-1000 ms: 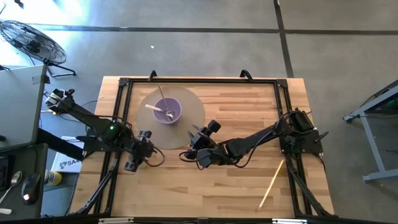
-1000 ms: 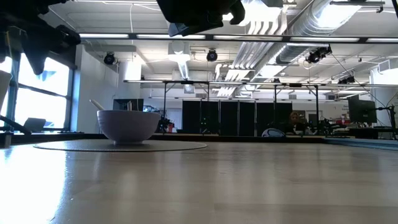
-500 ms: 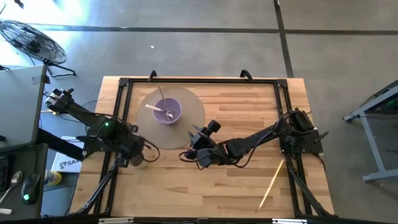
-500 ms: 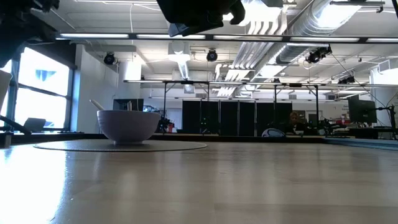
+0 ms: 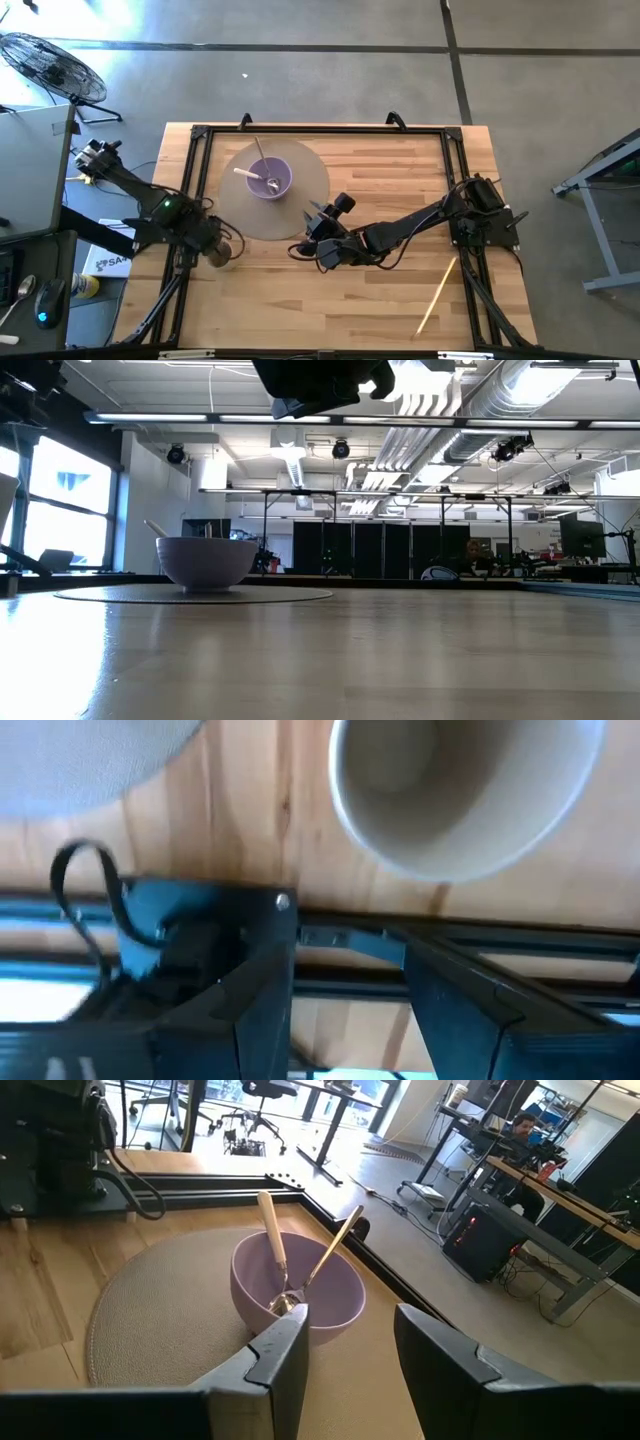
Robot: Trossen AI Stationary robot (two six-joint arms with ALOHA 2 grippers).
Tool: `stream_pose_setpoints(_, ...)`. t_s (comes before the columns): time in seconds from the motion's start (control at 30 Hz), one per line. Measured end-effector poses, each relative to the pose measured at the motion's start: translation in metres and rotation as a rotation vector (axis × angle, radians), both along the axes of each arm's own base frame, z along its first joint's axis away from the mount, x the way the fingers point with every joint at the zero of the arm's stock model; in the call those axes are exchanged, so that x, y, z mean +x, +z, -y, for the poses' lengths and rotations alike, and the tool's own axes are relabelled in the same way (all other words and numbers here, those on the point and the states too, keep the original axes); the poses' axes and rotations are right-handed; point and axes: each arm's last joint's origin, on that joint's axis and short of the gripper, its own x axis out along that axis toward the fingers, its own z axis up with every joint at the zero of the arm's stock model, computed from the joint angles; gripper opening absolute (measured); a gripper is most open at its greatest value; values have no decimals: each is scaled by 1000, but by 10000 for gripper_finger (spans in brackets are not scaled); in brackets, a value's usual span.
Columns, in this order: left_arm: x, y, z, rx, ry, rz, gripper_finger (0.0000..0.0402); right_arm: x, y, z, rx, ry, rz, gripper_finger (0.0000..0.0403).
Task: Pick & Place Utensil
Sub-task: Put the white cup on the top right side of the gray placemat
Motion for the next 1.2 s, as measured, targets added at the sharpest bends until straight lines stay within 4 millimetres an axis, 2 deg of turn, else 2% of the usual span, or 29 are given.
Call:
stream_pose_setpoints(0.13,-6,0,11,17,5,30,198,0,0,0,0,0,0,142)
stream_pose_setpoints(0.37,-13,1,37,-20,-25,184,202,0,0,0,6,-2,6,142)
stream_pose_setpoints(0.47,-19,0,44,-10,3,203,226,0,0,0,16,-6,18,142)
stream_pose_setpoints(0.63,-25,-4,53,51,31,250,298,0,0,0,15,-6,17,142)
stream_pose_setpoints(0.77,-30,-23,58,89,51,246,350,0,0,0,16,-5,17,142)
stream_pose_setpoints(0.9,-33,-50,57,89,82,213,381,0,0,0,15,-5,17,142)
stream_pose_setpoints(1.07,-33,-74,55,87,81,243,398,0,0,0,15,-6,17,142)
stream_pose_setpoints(1.2,-30,-80,57,81,60,330,399,0,0,0,15,-6,17,142)
